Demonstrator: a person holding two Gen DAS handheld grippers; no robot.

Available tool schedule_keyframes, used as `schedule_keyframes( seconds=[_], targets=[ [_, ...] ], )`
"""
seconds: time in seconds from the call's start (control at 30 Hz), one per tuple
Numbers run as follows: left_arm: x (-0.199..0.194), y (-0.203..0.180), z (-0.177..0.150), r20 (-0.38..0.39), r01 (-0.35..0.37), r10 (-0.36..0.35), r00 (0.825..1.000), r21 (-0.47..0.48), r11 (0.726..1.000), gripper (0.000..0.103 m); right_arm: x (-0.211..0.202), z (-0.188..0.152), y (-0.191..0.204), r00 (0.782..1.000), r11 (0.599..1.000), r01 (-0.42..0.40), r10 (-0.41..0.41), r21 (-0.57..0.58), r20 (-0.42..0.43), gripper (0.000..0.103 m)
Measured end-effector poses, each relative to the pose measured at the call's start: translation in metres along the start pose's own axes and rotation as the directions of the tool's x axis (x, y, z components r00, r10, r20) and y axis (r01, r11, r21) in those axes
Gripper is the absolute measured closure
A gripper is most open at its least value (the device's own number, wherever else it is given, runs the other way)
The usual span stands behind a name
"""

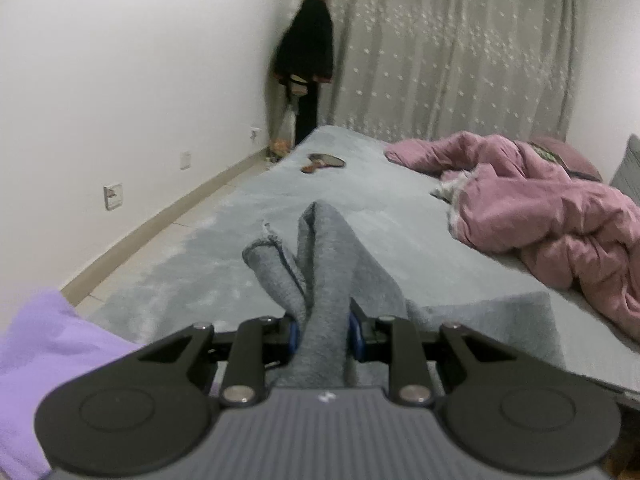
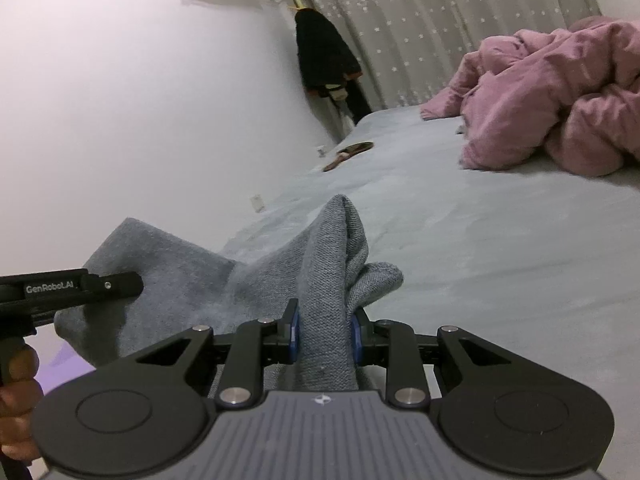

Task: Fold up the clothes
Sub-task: 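Carry the held sweater with both grippers toward the lavender garment stack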

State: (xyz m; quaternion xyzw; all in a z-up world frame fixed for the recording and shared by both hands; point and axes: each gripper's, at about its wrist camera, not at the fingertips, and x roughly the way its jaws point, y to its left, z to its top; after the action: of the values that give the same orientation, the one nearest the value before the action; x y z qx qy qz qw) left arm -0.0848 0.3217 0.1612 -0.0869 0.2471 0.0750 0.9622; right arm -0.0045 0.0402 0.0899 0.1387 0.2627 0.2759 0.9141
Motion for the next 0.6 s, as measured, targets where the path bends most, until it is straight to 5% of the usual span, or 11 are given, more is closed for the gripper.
schedule_keyframes(
  seconds=[0.6],
  targets=[
    [-0.091, 0.135, 0.005, 0.059, -0.144, 0.154, 0.986, -0.144, 0.979, 0.082, 0.036, -0.029, 0.092, 0.971, 0.972, -0.231, 0.234, 0.046, -0.056, 0.078]
  ],
)
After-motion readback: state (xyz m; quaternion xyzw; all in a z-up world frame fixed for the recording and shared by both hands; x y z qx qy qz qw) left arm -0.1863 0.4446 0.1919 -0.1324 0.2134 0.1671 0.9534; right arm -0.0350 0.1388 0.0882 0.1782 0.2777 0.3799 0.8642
